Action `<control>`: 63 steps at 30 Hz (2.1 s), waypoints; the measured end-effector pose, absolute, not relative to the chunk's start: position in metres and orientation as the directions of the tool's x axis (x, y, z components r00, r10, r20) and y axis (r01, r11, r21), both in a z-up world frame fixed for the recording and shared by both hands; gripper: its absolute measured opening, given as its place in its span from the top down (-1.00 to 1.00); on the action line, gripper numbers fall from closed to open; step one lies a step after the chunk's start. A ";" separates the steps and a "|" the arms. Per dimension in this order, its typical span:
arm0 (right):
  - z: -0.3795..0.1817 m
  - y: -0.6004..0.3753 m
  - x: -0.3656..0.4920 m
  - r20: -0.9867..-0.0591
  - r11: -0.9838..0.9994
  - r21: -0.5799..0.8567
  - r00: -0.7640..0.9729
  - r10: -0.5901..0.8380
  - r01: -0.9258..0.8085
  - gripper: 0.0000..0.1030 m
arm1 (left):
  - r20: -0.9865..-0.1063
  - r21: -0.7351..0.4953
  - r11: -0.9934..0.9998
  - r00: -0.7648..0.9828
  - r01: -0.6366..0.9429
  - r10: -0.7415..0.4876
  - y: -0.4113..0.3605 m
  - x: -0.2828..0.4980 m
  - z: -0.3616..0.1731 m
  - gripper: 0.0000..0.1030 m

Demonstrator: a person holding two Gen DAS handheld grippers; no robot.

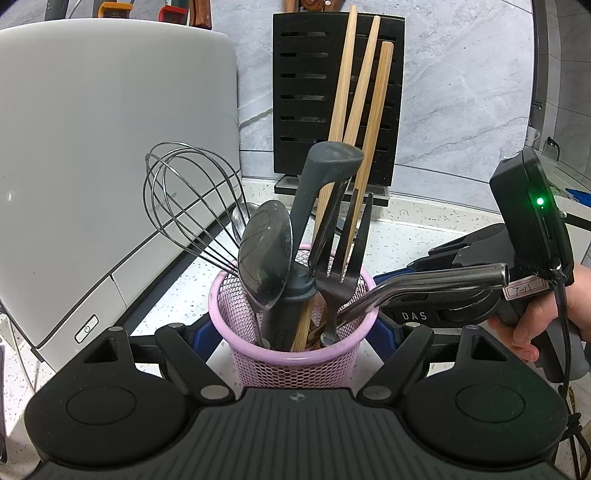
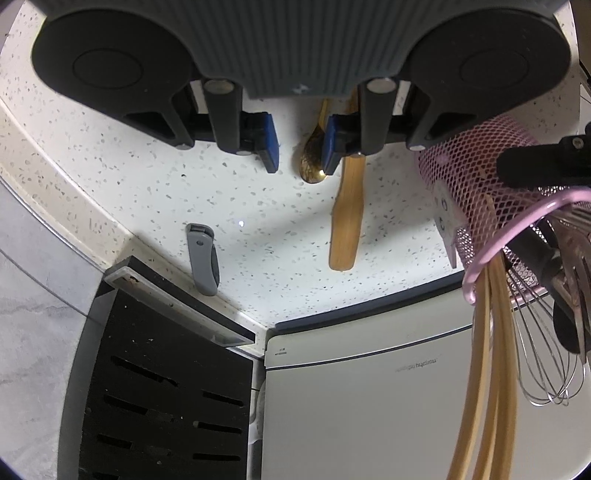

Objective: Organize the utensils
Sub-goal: 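Move the right gripper to the pile and grasp the gold spoon, then lift the gold spoon with the right gripper and carry it over the pink cup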

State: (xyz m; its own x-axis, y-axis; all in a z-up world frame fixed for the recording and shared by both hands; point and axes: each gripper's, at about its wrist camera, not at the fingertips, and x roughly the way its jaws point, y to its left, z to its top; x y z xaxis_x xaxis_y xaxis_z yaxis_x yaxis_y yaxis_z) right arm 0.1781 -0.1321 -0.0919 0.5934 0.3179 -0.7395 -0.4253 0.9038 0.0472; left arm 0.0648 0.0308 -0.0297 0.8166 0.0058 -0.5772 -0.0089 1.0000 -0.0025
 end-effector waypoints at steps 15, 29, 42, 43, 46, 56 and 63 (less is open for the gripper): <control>-0.079 -0.141 0.179 -0.743 0.912 0.151 0.564 0.360 -0.382 1.00 | -0.579 -0.007 1.000 0.816 -0.009 0.003 0.031 0.064 -0.029 -0.80; -0.024 -0.166 0.152 -0.555 0.900 0.315 0.711 0.432 -0.302 1.00 | -0.580 -0.012 1.000 0.815 -0.011 0.003 0.029 0.065 -0.028 -0.80; -0.030 -0.190 0.171 -0.397 0.786 0.615 0.838 0.373 -0.058 1.00 | -0.581 -0.011 0.999 0.813 0.035 -0.035 0.016 0.064 -0.027 -0.80; -0.031 -0.191 0.173 -0.390 0.769 0.637 0.838 0.383 -0.055 1.00 | -0.581 -0.011 0.999 0.813 0.036 -0.036 0.016 0.064 -0.027 -0.80; -0.031 -0.184 0.176 -0.376 0.759 0.648 0.840 0.392 -0.064 1.00 | -0.582 -0.014 0.999 0.812 0.039 -0.040 0.019 0.064 -0.027 -0.80; -0.039 -0.159 0.175 -0.384 0.796 0.592 0.824 0.416 -0.125 1.00 | -0.583 -0.015 0.999 0.812 0.042 -0.043 0.019 0.066 -0.028 -0.80; -0.036 -0.155 0.160 -0.384 0.828 0.526 0.814 0.435 -0.195 1.00 | -0.585 -0.020 0.999 0.810 0.048 -0.050 0.019 0.065 -0.028 -0.80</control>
State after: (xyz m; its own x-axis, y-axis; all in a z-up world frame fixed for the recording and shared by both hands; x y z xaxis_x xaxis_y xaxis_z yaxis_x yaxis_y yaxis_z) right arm 0.1605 -0.1552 -0.0362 0.8143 0.4355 -0.3838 -0.1948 0.8278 0.5261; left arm 0.0653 0.0192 -0.0276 0.8098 -0.0502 -0.5846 0.0477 0.9987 -0.0196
